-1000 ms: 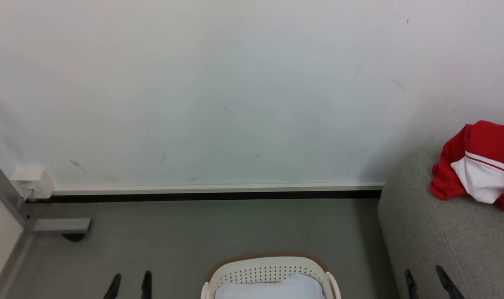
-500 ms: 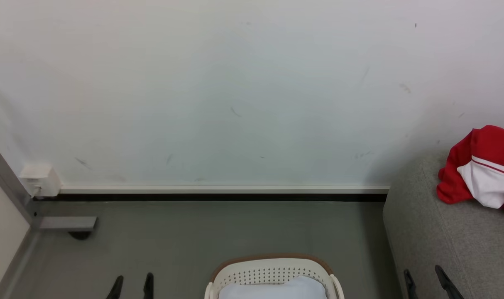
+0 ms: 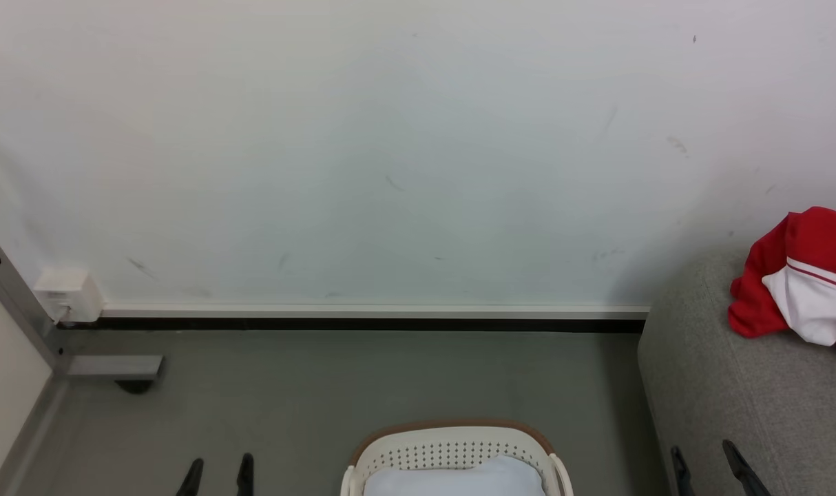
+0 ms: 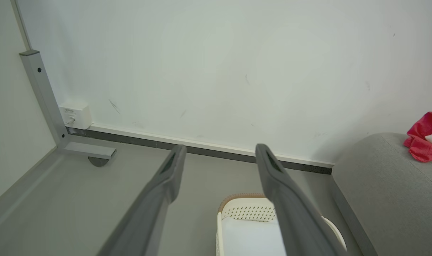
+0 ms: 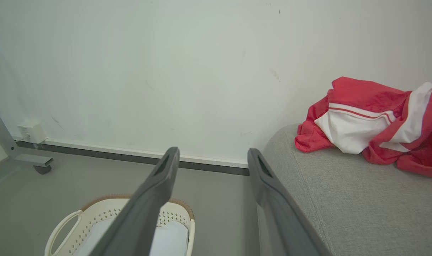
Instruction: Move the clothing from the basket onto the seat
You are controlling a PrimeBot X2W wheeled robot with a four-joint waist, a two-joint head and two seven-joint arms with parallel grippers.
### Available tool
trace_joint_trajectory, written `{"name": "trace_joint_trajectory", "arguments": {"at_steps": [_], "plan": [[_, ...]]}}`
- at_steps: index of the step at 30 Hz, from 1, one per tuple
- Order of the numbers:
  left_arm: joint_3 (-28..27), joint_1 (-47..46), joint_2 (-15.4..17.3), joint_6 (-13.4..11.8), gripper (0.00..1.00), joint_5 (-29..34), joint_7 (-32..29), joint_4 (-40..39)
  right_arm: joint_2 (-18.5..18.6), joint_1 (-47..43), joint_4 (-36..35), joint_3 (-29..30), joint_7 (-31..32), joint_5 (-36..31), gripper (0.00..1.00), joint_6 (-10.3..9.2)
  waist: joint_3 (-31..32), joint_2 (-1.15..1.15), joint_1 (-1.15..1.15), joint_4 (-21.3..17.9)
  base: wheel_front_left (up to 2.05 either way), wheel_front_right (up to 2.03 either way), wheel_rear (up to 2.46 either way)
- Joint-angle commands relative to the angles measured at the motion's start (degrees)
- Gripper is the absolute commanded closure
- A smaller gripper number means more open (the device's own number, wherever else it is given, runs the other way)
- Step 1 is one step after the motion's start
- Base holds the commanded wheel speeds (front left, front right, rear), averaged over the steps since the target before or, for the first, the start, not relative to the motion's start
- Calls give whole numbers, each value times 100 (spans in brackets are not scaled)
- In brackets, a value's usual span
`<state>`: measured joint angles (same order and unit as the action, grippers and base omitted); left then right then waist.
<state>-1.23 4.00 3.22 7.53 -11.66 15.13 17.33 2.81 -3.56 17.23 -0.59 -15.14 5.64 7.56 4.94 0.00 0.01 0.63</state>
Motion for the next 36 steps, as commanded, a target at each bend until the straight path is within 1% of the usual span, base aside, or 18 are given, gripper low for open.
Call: {"name": "trace_joint_trajectory", "arguments": {"at_steps": [1,10,11,16,36], "plan": [[-17,-29,22,-11,0,42,3,-1,16,69,4,6,-1,27,0,-15,-4,0,-1,4,0,0,0],[40,-36,54,-11,0,-63,3,35,16,108,34,-19,-1,56,0,-15,-47,0,-1,28,0,0,0],[44,-2,15,0,100,-48,0,37,0,29,22,-22,0,46,100,0,-48,0,0,28,0,0,0],[40,86,-57,2,100,-94,-27,248,-40,-76,222,-29,19,99,100,0,-52,0,0,30,0,0,0],[-115,-217,-48,0,100,-2154,-581,89,-23,217,70,164,572,2312,100,-2,-125,0,0,15,0,0,0]]}}
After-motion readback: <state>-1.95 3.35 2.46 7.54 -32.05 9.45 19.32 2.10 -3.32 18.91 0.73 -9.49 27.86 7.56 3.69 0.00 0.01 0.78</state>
